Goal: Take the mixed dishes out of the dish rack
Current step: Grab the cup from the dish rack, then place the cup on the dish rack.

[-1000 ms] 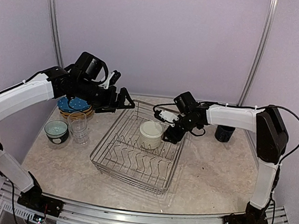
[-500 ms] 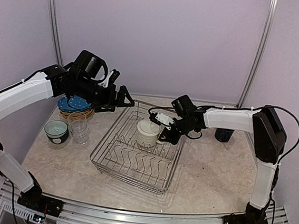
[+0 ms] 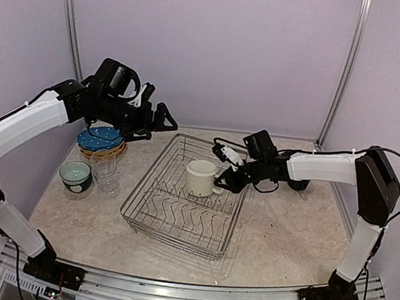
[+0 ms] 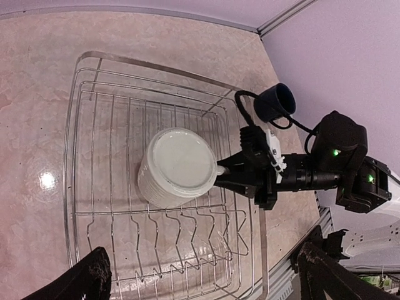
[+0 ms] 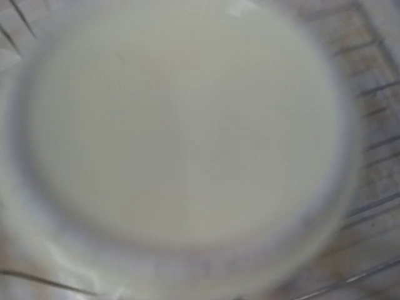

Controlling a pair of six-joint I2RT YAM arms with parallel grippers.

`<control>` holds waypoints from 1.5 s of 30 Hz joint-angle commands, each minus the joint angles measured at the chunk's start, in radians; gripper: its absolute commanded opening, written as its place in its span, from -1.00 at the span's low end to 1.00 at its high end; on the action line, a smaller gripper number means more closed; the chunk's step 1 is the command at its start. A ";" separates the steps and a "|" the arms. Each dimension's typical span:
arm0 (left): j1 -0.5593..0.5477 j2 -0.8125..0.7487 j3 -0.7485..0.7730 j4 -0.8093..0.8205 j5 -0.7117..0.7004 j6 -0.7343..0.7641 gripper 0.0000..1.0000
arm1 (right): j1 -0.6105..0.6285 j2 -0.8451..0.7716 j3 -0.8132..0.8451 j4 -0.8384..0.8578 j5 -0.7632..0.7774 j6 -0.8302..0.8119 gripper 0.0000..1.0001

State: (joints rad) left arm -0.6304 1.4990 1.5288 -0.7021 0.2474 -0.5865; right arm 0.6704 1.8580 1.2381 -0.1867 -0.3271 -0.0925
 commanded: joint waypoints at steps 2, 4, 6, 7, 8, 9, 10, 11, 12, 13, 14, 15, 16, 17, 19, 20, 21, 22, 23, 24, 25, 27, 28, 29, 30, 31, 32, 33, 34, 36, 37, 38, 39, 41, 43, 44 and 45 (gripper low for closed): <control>0.045 -0.019 -0.012 0.099 0.063 -0.064 0.98 | -0.059 -0.195 -0.081 0.346 -0.225 0.363 -1.00; 0.065 -0.041 -0.050 0.181 0.124 -0.094 0.98 | -0.078 -0.242 -0.129 0.467 -0.295 0.508 -1.00; 0.079 -0.078 -0.108 0.299 0.199 -0.121 0.98 | -0.097 -0.275 -0.173 0.606 -0.367 0.666 -1.00; 0.084 -0.094 -0.131 0.354 0.224 -0.135 0.98 | -0.103 -0.284 -0.190 0.687 -0.409 0.737 -1.00; 0.088 -0.110 -0.151 0.393 0.238 -0.145 0.98 | -0.105 -0.294 -0.199 0.743 -0.436 0.795 -1.00; 0.092 -0.116 -0.156 0.418 0.238 -0.154 0.98 | -0.105 -0.301 -0.200 0.754 -0.429 0.827 -1.00; 0.096 -0.120 -0.159 0.429 0.229 -0.162 0.98 | -0.105 -0.304 -0.193 0.708 -0.390 0.842 -1.00; 0.101 -0.121 -0.159 0.429 0.223 -0.174 0.98 | -0.104 -0.297 -0.169 0.640 -0.362 0.822 -1.00; 0.111 -0.118 -0.160 0.429 0.228 -0.184 0.98 | -0.104 -0.279 -0.143 0.573 -0.342 0.781 -1.00; 0.116 -0.115 -0.164 0.430 0.237 -0.191 0.98 | -0.104 -0.262 -0.129 0.538 -0.320 0.755 -1.00; 0.120 -0.110 -0.165 0.428 0.241 -0.198 0.98 | -0.106 -0.244 -0.129 0.530 -0.299 0.758 -1.00; 0.121 -0.102 -0.168 0.424 0.246 -0.200 0.98 | -0.106 -0.223 -0.128 0.549 -0.298 0.766 -1.00; 0.120 -0.098 -0.171 0.423 0.257 -0.201 0.98 | -0.105 -0.205 -0.115 0.551 -0.284 0.759 -1.00; 0.120 -0.092 -0.175 0.422 0.268 -0.203 0.98 | -0.101 -0.190 -0.103 0.533 -0.256 0.747 -1.00; 0.118 -0.085 -0.183 0.413 0.276 -0.210 0.98 | -0.103 -0.160 -0.087 0.524 -0.217 0.757 -1.00; 0.117 -0.082 -0.185 0.406 0.281 -0.210 0.98 | -0.106 -0.145 -0.077 0.521 -0.205 0.770 -1.00; 0.116 -0.078 -0.188 0.403 0.287 -0.208 0.98 | -0.107 -0.131 -0.065 0.506 -0.186 0.783 -1.00; 0.114 -0.072 -0.188 0.394 0.290 -0.202 0.98 | -0.107 -0.119 -0.053 0.487 -0.159 0.797 -1.00; 0.110 -0.066 -0.185 0.380 0.287 -0.195 0.98 | -0.106 -0.104 -0.045 0.472 -0.146 0.816 -1.00; 0.105 -0.056 -0.181 0.362 0.274 -0.182 0.97 | -0.107 -0.092 -0.043 0.474 -0.140 0.843 -1.00; 0.097 -0.047 -0.174 0.340 0.255 -0.165 0.97 | -0.106 -0.079 -0.043 0.470 -0.121 0.866 -1.00; 0.076 -0.013 -0.155 0.294 0.216 -0.127 0.95 | -0.106 -0.060 -0.050 0.466 -0.086 0.909 -1.00; 0.063 0.007 -0.144 0.273 0.191 -0.105 0.92 | -0.107 -0.054 -0.053 0.456 -0.063 0.926 -1.00; 0.044 0.035 -0.132 0.250 0.155 -0.080 0.90 | -0.108 -0.053 -0.057 0.450 -0.039 0.946 -1.00; 0.024 0.053 -0.114 0.231 0.121 -0.039 0.88 | -0.108 -0.049 -0.062 0.449 -0.021 0.968 -1.00; 0.003 0.079 -0.105 0.216 0.082 -0.010 0.86 | -0.108 -0.042 -0.063 0.440 -0.008 0.989 -1.00; -0.021 0.100 -0.085 0.197 0.039 0.017 0.84 | -0.108 -0.035 -0.057 0.421 0.008 1.004 -1.00; -0.041 0.138 -0.063 0.174 -0.002 0.041 0.81 | -0.107 -0.023 -0.043 0.402 0.015 1.018 -1.00; -0.060 0.162 -0.044 0.160 -0.030 0.064 0.76 | -0.110 -0.009 -0.030 0.385 0.012 1.032 -1.00; -0.094 0.233 -0.014 0.154 -0.075 0.108 0.61 | -0.113 0.015 -0.018 0.362 0.012 1.080 -1.00; -0.105 0.254 -0.003 0.156 -0.086 0.132 0.56 | -0.114 0.023 -0.013 0.357 0.011 1.101 -1.00; -0.115 0.281 0.008 0.160 -0.100 0.152 0.51 | -0.114 0.031 -0.013 0.356 0.008 1.118 -1.00; -0.125 0.299 0.014 0.170 -0.122 0.170 0.48 | -0.115 0.035 -0.012 0.352 0.010 1.138 -1.00; -0.142 0.341 0.028 0.185 -0.162 0.210 0.46 | -0.117 0.039 -0.012 0.344 0.017 1.170 -1.00; -0.156 0.381 0.029 0.217 -0.187 0.258 0.38 | -0.119 0.046 -0.010 0.348 0.011 1.184 -1.00; -0.166 0.393 0.026 0.232 -0.207 0.282 0.33 | -0.120 0.049 -0.009 0.351 0.009 1.191 -1.00; -0.174 0.405 0.012 0.261 -0.228 0.308 0.31 | -0.121 0.051 -0.008 0.355 0.007 1.197 -1.00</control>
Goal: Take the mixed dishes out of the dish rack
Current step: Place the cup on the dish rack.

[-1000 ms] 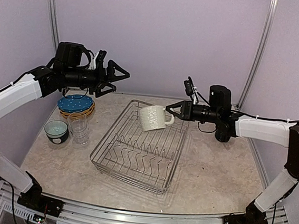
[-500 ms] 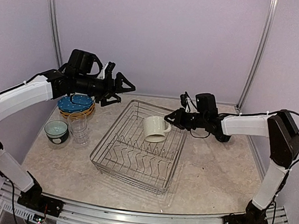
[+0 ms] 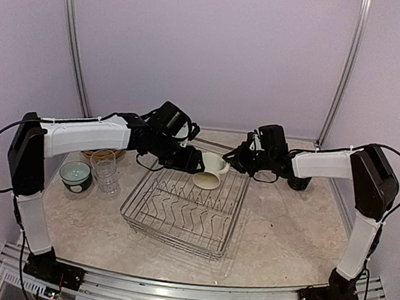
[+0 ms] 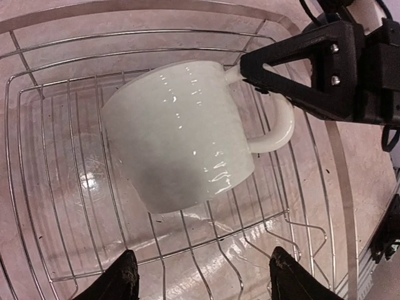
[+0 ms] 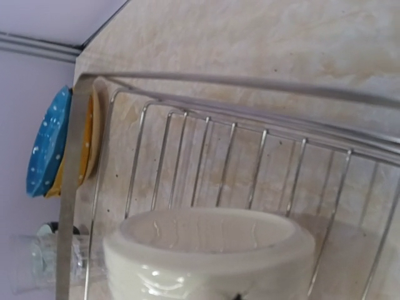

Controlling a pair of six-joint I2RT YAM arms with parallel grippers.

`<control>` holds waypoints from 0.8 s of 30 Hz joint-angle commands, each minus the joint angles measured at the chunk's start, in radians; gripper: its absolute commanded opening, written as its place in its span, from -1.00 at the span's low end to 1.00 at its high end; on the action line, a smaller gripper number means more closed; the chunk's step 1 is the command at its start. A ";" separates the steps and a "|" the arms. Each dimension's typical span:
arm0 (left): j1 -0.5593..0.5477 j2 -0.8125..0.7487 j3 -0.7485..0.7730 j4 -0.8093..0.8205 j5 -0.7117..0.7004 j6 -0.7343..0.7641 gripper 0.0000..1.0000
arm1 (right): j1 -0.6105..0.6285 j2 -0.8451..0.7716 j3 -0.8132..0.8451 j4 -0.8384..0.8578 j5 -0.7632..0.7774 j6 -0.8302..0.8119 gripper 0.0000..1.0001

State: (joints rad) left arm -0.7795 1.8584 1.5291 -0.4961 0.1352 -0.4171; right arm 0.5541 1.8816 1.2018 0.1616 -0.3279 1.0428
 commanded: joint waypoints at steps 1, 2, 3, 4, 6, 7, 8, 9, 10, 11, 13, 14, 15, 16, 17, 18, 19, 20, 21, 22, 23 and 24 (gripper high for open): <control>-0.032 0.051 -0.011 0.090 -0.129 0.159 0.31 | -0.004 0.030 0.028 0.010 0.004 0.069 -1.00; -0.036 0.056 -0.027 0.115 -0.170 0.175 0.32 | -0.004 0.032 0.028 0.016 0.000 0.078 -1.00; -0.039 0.058 -0.046 0.142 -0.197 0.183 0.32 | -0.004 0.034 0.030 0.020 -0.005 0.087 -1.00; -0.040 0.059 -0.067 0.172 -0.216 0.191 0.32 | -0.003 0.034 0.031 0.025 -0.008 0.097 -1.00; -0.039 0.061 -0.105 0.237 -0.235 0.213 0.31 | -0.003 0.030 0.032 0.031 -0.012 0.114 -1.00; -0.039 0.063 -0.118 0.266 -0.240 0.226 0.29 | -0.005 0.029 0.032 0.032 -0.010 0.123 -1.00; -0.040 0.068 -0.122 0.282 -0.239 0.236 0.23 | -0.005 0.026 0.033 0.030 -0.006 0.129 -1.00; -0.040 0.078 -0.128 0.300 -0.230 0.255 0.17 | -0.006 0.025 0.034 0.032 -0.004 0.134 -1.00; -0.040 0.085 -0.140 0.344 -0.222 0.275 0.14 | -0.006 0.025 0.036 0.034 -0.004 0.136 -1.00; -0.040 0.090 -0.148 0.367 -0.225 0.286 0.13 | -0.006 0.028 0.041 0.031 -0.003 0.136 -1.00; -0.037 0.101 -0.161 0.404 -0.248 0.292 0.10 | -0.007 0.035 0.050 0.034 -0.010 0.127 -1.00; -0.033 0.104 -0.161 0.408 -0.251 0.290 0.08 | -0.007 0.039 0.055 0.034 -0.018 0.114 -1.00; -0.031 0.105 -0.164 0.405 -0.249 0.284 0.08 | -0.007 0.044 0.062 0.027 -0.024 0.089 -0.96; -0.028 0.096 -0.175 0.406 -0.227 0.275 0.08 | -0.006 0.043 0.070 0.015 -0.029 0.061 -0.83; -0.027 0.082 -0.191 0.411 -0.205 0.265 0.10 | -0.006 0.040 0.078 -0.008 -0.027 0.023 -0.63; -0.028 0.065 -0.208 0.410 -0.194 0.251 0.14 | -0.007 0.033 0.084 -0.037 -0.018 -0.019 -0.41; -0.029 0.032 -0.221 0.398 -0.180 0.236 0.20 | -0.006 0.020 0.090 -0.067 -0.011 -0.065 -0.22; -0.029 0.010 -0.235 0.389 -0.163 0.219 0.24 | -0.005 0.006 0.097 -0.100 0.001 -0.113 -0.02; -0.028 -0.022 -0.251 0.374 -0.149 0.202 0.28 | -0.005 -0.010 0.103 -0.135 0.018 -0.151 0.14; -0.027 -0.049 -0.264 0.361 -0.142 0.186 0.31 | -0.006 -0.028 0.111 -0.166 0.034 -0.203 0.28; -0.026 -0.094 -0.273 0.343 -0.118 0.170 0.35 | -0.006 -0.047 0.116 -0.201 0.046 -0.247 0.39; -0.025 -0.120 -0.281 0.323 -0.106 0.156 0.38 | -0.005 -0.068 0.119 -0.229 0.055 -0.293 0.47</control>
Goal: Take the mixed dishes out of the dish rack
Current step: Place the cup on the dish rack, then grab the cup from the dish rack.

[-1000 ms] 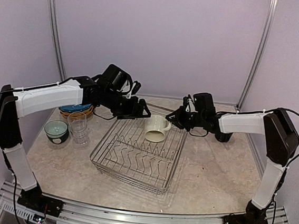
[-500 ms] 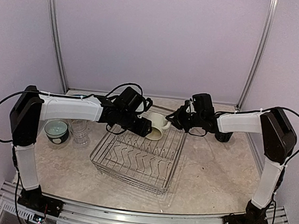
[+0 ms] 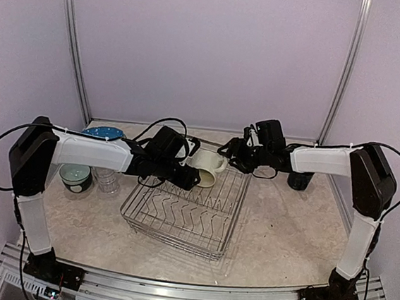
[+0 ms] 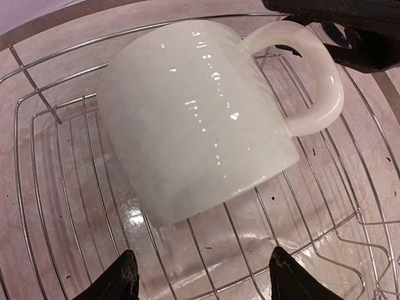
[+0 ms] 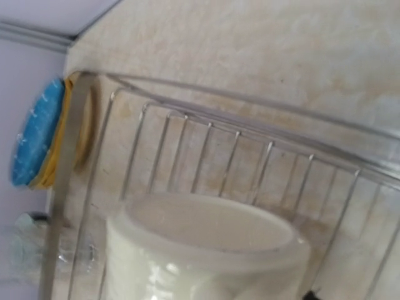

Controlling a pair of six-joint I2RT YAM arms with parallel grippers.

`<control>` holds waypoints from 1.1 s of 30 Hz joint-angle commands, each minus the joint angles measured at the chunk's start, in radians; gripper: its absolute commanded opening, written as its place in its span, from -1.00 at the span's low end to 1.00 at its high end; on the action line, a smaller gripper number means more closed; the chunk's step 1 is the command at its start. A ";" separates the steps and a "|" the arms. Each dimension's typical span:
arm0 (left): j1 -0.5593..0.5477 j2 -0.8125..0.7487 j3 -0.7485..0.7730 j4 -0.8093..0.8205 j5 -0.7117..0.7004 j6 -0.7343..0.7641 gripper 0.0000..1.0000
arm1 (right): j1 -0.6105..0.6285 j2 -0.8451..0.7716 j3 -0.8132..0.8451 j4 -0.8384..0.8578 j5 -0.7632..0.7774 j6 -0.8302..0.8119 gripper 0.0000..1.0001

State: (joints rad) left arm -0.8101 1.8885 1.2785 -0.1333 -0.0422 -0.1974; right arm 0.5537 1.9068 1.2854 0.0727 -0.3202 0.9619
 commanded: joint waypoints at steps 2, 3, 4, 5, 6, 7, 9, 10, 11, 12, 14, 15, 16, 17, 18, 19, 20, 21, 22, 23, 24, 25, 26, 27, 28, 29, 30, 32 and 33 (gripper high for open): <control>0.008 -0.226 -0.046 -0.075 0.088 -0.091 0.45 | -0.006 -0.137 0.050 -0.192 0.048 -0.328 0.64; 0.010 -0.250 -0.054 -0.087 0.096 -0.098 0.48 | -0.004 -0.148 0.071 -0.238 0.065 -0.394 0.69; 0.013 -0.282 -0.061 -0.102 0.103 -0.108 0.50 | -0.002 -0.158 0.094 -0.293 0.091 -0.463 0.72; 0.018 -0.304 -0.066 -0.115 0.106 -0.118 0.53 | 0.007 -0.164 0.115 -0.336 0.123 -0.542 0.74; 0.027 -0.342 -0.073 -0.124 0.109 -0.128 0.56 | 0.020 -0.168 0.142 -0.389 0.170 -0.624 0.77; 0.035 -0.370 -0.080 -0.133 0.117 -0.139 0.59 | 0.040 -0.171 0.164 -0.448 0.225 -0.720 0.80; 0.057 -0.427 -0.095 -0.142 0.137 -0.160 0.66 | 0.099 -0.175 0.196 -0.490 0.331 -0.848 0.85; 0.067 -0.447 -0.102 -0.145 0.141 -0.171 0.69 | 0.126 -0.173 0.206 -0.503 0.378 -0.898 0.87; 0.078 -0.475 -0.111 -0.147 0.141 -0.185 0.70 | 0.147 -0.167 0.220 -0.517 0.412 -0.942 0.88; 0.092 -0.510 -0.120 -0.147 0.142 -0.201 0.71 | 0.167 -0.156 0.234 -0.534 0.452 -0.986 0.89; 0.127 -0.562 -0.142 -0.143 0.141 -0.241 0.74 | 0.212 -0.130 0.265 -0.557 0.519 -1.068 0.89; 0.144 -0.585 -0.155 -0.140 0.141 -0.262 0.77 | 0.240 -0.116 0.276 -0.566 0.563 -1.104 0.89; 0.162 -0.624 -0.170 -0.134 0.145 -0.280 0.80 | 0.262 -0.101 0.295 -0.574 0.605 -1.140 0.89; 0.178 -0.648 -0.184 -0.128 0.149 -0.302 0.82 | 0.281 -0.080 0.311 -0.584 0.645 -1.164 0.89; 0.192 -0.678 -0.198 -0.123 0.149 -0.313 0.84 | 0.295 -0.058 0.329 -0.594 0.682 -1.178 0.89; 0.206 -0.716 -0.207 -0.123 0.145 -0.323 0.86 | 0.305 -0.034 0.354 -0.609 0.713 -1.186 0.89; 0.216 -0.735 -0.214 -0.126 0.138 -0.329 0.86 | 0.317 -0.012 0.373 -0.622 0.734 -1.194 0.88; 0.224 -0.758 -0.217 -0.132 0.130 -0.333 0.87 | 0.329 0.012 0.386 -0.623 0.768 -1.206 0.88; 0.232 -0.774 -0.221 -0.138 0.123 -0.336 0.88 | 0.341 0.029 0.397 -0.621 0.794 -1.218 0.88; 0.238 -0.797 -0.224 -0.144 0.120 -0.337 0.89 | 0.355 0.050 0.411 -0.623 0.813 -1.228 0.87; 0.243 -0.809 -0.226 -0.150 0.120 -0.336 0.89 | 0.366 0.067 0.427 -0.627 0.832 -1.234 0.87; 0.248 -0.821 -0.226 -0.160 0.118 -0.336 0.89 | 0.376 0.089 0.444 -0.633 0.848 -1.237 0.86; 0.251 -0.832 -0.225 -0.165 0.117 -0.336 0.90 | 0.385 0.110 0.460 -0.640 0.862 -1.240 0.85; 0.252 -0.837 -0.225 -0.169 0.114 -0.336 0.90 | 0.393 0.131 0.472 -0.647 0.887 -1.241 0.83; 0.253 -0.843 -0.224 -0.173 0.113 -0.336 0.90 | 0.401 0.152 0.484 -0.655 0.909 -1.240 0.82; 0.255 -0.847 -0.223 -0.175 0.113 -0.336 0.91 | 0.408 0.170 0.495 -0.660 0.929 -1.246 0.81; 0.256 -0.854 -0.224 -0.175 0.114 -0.337 0.91 | 0.415 0.189 0.501 -0.659 0.955 -1.248 0.80; 0.257 -0.859 -0.224 -0.176 0.118 -0.337 0.91 | 0.428 0.218 0.517 -0.663 0.984 -1.253 0.79; 0.257 -0.863 -0.221 -0.178 0.119 -0.336 0.92 | 0.434 0.231 0.525 -0.668 0.996 -1.255 0.78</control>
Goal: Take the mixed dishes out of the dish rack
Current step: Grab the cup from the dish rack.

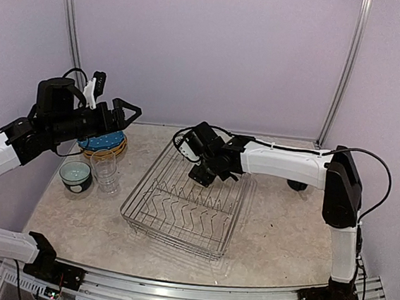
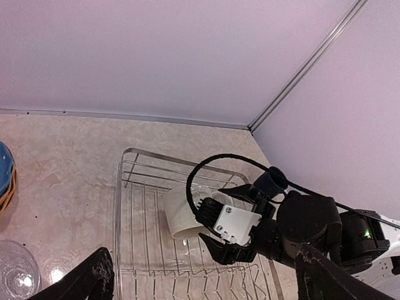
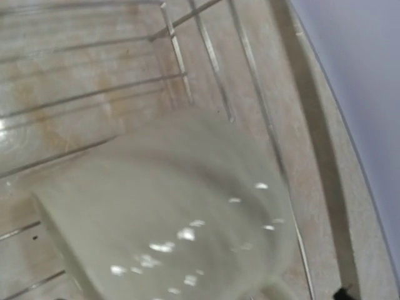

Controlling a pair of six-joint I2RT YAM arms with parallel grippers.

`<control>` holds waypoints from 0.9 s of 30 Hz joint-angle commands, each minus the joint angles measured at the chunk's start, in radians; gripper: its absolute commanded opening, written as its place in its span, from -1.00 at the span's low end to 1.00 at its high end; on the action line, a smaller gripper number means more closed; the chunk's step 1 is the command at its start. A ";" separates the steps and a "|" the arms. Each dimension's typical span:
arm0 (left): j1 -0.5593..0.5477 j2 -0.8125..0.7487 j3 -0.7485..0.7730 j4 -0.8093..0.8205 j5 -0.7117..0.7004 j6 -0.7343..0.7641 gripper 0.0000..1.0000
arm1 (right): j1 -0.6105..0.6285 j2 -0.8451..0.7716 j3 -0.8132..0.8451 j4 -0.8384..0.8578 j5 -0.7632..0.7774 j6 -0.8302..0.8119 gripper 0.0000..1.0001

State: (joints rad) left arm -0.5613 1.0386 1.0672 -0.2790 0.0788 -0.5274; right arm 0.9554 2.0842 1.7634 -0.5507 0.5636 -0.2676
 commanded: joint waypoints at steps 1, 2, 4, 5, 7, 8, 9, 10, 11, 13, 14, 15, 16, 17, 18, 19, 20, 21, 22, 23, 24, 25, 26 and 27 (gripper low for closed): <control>0.009 -0.014 -0.009 -0.034 0.000 -0.004 0.92 | 0.037 0.064 0.054 -0.043 0.133 -0.028 0.77; 0.010 -0.016 -0.009 -0.035 0.001 -0.002 0.92 | 0.041 0.078 0.060 -0.042 0.160 -0.026 0.76; 0.011 -0.022 -0.009 -0.038 0.001 0.001 0.92 | 0.045 0.105 0.068 -0.037 0.214 -0.030 0.76; 0.012 -0.023 -0.010 -0.040 0.002 0.001 0.92 | 0.046 0.119 0.069 -0.026 0.251 -0.030 0.75; 0.012 -0.027 -0.013 -0.040 0.002 0.001 0.92 | 0.046 0.147 0.077 -0.013 0.306 -0.035 0.71; 0.013 -0.030 -0.015 -0.041 0.001 0.001 0.92 | 0.046 0.160 0.082 -0.001 0.340 -0.038 0.67; 0.014 -0.033 -0.017 -0.040 0.000 0.001 0.92 | 0.045 0.172 0.089 0.007 0.369 -0.041 0.62; 0.014 -0.035 -0.019 -0.040 -0.001 0.000 0.92 | 0.046 0.181 0.093 0.018 0.386 -0.045 0.57; 0.014 -0.039 -0.021 -0.040 -0.001 0.000 0.92 | 0.046 0.189 0.093 0.035 0.399 -0.053 0.52; 0.017 -0.041 -0.020 -0.044 -0.001 -0.001 0.92 | 0.046 0.201 0.094 0.071 0.418 -0.064 0.40; 0.017 -0.044 -0.020 -0.046 -0.002 -0.002 0.92 | 0.046 0.209 0.098 0.087 0.424 -0.069 0.32; 0.017 -0.046 -0.021 -0.047 -0.002 -0.003 0.92 | 0.047 0.215 0.101 0.101 0.431 -0.072 0.23; 0.017 -0.049 -0.021 -0.048 -0.003 -0.003 0.92 | 0.046 0.221 0.105 0.110 0.436 -0.075 0.16; 0.018 -0.050 -0.021 -0.049 -0.004 -0.003 0.92 | 0.046 0.231 0.111 0.116 0.440 -0.080 0.10; 0.018 -0.054 -0.021 -0.050 -0.006 -0.003 0.92 | 0.046 0.239 0.121 0.116 0.447 -0.078 0.03; 0.018 -0.057 -0.021 -0.051 -0.008 -0.003 0.92 | 0.046 0.242 0.131 0.109 0.449 -0.071 -0.05; 0.018 -0.059 -0.021 -0.052 -0.008 -0.003 0.92 | 0.046 0.245 0.138 0.108 0.444 -0.066 -0.15; 0.018 -0.060 -0.021 -0.054 -0.009 -0.004 0.92 | 0.046 0.244 0.142 0.108 0.439 -0.060 -0.25; 0.018 -0.060 -0.021 -0.055 -0.010 -0.005 0.92 | 0.046 0.240 0.145 0.106 0.429 -0.052 -0.33; 0.018 -0.060 -0.021 -0.055 -0.011 -0.006 0.92 | 0.046 0.236 0.147 0.105 0.423 -0.046 -0.42; 0.019 -0.060 -0.021 -0.054 -0.009 -0.006 0.92 | 0.046 0.228 0.148 0.105 0.421 -0.038 -0.51; 0.019 -0.059 -0.020 -0.054 -0.008 -0.008 0.92 | 0.046 0.220 0.148 0.105 0.418 -0.031 -0.59; 0.020 -0.058 -0.017 -0.054 -0.005 -0.008 0.92 | 0.046 0.213 0.148 0.106 0.411 -0.025 -0.68; 0.019 -0.056 -0.015 -0.053 -0.003 -0.008 0.92 | 0.045 0.205 0.151 0.103 0.405 -0.020 -0.77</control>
State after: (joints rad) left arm -0.5499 0.9882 1.0603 -0.3164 0.0746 -0.5308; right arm 0.9947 2.3047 1.8900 -0.4591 0.9977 -0.3241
